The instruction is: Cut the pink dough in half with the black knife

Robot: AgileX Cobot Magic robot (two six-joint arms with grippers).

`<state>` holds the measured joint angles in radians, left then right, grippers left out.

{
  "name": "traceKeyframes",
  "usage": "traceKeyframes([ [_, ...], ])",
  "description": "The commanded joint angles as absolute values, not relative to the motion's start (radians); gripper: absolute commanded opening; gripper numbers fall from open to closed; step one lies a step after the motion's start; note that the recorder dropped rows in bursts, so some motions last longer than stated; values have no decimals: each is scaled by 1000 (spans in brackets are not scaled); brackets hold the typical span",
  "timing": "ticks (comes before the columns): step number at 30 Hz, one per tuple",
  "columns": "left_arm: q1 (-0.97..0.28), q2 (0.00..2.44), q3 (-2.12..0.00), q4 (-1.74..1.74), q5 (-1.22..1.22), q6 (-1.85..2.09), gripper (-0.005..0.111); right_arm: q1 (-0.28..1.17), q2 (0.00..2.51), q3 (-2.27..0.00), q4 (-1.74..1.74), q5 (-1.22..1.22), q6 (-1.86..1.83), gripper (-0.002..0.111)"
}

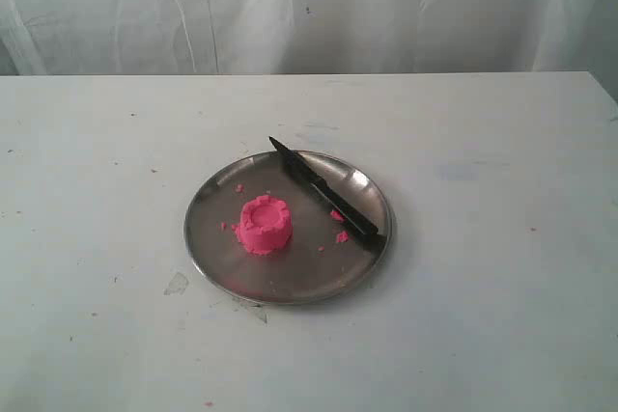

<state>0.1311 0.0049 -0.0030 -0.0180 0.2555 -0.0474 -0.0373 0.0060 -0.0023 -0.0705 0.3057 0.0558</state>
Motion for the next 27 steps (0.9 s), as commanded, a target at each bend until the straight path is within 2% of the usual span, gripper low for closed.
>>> traceKeyframes([
  [1, 127, 0, 0, -21, 255, -46, 0, -41, 0, 0, -76, 294, 48, 0],
  [19, 127, 0, 0, -21, 255, -46, 0, -41, 0, 0, -76, -13, 48, 0],
  [22, 127, 0, 0, -21, 255, -46, 0, -41, 0, 0, -78, -178, 48, 0],
  [27, 127, 0, 0, -21, 255, -46, 0, -41, 0, 0, -78, -620, 49, 0],
])
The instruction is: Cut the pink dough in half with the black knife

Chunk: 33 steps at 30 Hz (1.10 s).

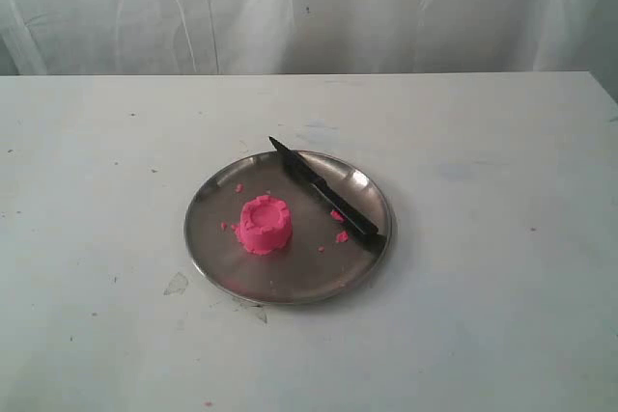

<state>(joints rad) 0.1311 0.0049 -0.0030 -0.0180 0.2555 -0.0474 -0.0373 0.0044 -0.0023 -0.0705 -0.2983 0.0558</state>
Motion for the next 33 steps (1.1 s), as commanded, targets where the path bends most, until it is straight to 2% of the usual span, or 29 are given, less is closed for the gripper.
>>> traceKeyframes([
  [1, 127, 0, 0, -21, 255, -46, 0, -41, 0, 0, -78, -710, 53, 0],
  [6, 127, 0, 0, -21, 255, -46, 0, -41, 0, -2, -75, -1152, 55, 0],
  [12, 127, 0, 0, -21, 255, -46, 0, -41, 0, -122, -80, -1161, 65, 0],
  [19, 127, 0, 0, -21, 255, -46, 0, -41, 0, -220, -136, -608, 64, 0],
  [23, 127, 0, 0, -21, 255, -46, 0, -41, 0, -220, -129, -294, 503, 0],
  [24, 127, 0, 0, -21, 255, -46, 0, -41, 0, -220, -129, -281, 528, 0],
  [27, 127, 0, 0, -21, 255, -46, 0, -41, 0, -220, -127, -430, 513, 0],
  [31, 127, 0, 0, -21, 255, -46, 0, -41, 0, -235, -27, -774, 502, 0],
  [33, 127, 0, 0, -21, 255, -46, 0, -41, 0, -275, 110, -808, 432, 0],
])
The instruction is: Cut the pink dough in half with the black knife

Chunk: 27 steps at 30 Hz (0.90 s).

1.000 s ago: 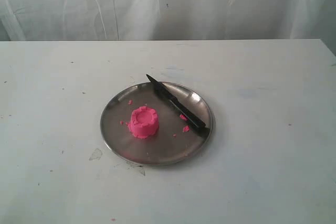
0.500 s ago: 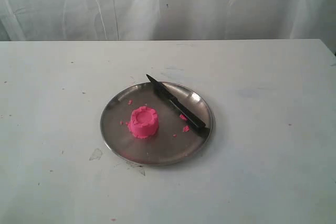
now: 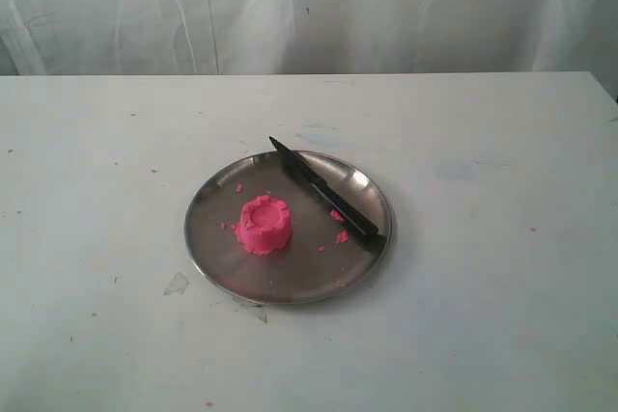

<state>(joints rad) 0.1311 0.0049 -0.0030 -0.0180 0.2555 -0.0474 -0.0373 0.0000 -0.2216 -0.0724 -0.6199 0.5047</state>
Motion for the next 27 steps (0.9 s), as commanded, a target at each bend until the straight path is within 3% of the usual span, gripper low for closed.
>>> traceKeyframes([
  [1, 127, 0, 0, -21, 255, -46, 0, -41, 0, -299, 186, -788, 360, 0],
  [9, 127, 0, 0, -21, 255, -46, 0, -39, 157, -362, 408, -508, -360, 0],
  [17, 127, 0, 0, -21, 255, -46, 0, -35, 441, -422, 311, -314, -279, 0],
  [27, 127, 0, 0, -21, 255, -46, 0, 139, 938, -875, 251, 503, -365, 0],
])
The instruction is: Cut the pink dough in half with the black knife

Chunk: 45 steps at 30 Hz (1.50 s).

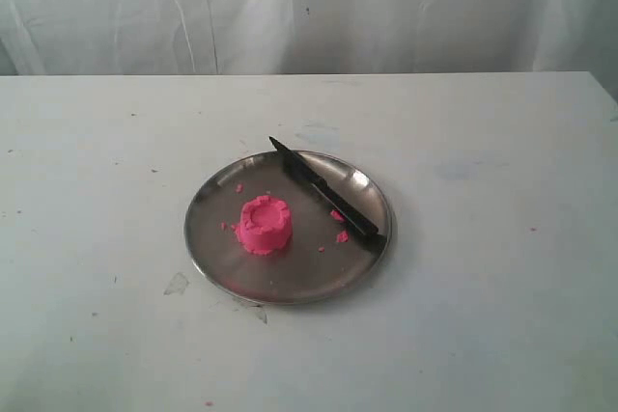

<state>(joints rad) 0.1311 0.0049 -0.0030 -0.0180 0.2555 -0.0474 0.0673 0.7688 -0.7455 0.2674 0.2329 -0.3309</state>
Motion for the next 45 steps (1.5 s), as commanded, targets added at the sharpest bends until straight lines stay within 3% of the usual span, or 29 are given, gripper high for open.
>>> traceKeyframes([
  [1, 127, 0, 0, -21, 255, -46, 0, 166, 992, -903, 251, 551, -368, 0],
  [9, 127, 0, 0, -21, 255, -46, 0, 412, 1338, -1066, 236, 797, -375, 0],
  [17, 127, 0, 0, -21, 255, -46, 0, 488, 1550, -1073, 202, 503, -423, 3],
  [22, 127, 0, 0, -21, 255, -46, 0, 488, 1685, -1114, 208, 566, -423, 34],
  [25, 127, 0, 0, -21, 255, -46, 0, 497, 1767, -1188, 207, 657, -414, 48],
  [37, 127, 0, 0, -21, 255, -46, 0, 499, 2101, -1622, 33, 869, -306, 47],
  [45, 127, 0, 0, -21, 255, -46, 0, 499, 2176, -1685, 15, 867, -301, 47],
])
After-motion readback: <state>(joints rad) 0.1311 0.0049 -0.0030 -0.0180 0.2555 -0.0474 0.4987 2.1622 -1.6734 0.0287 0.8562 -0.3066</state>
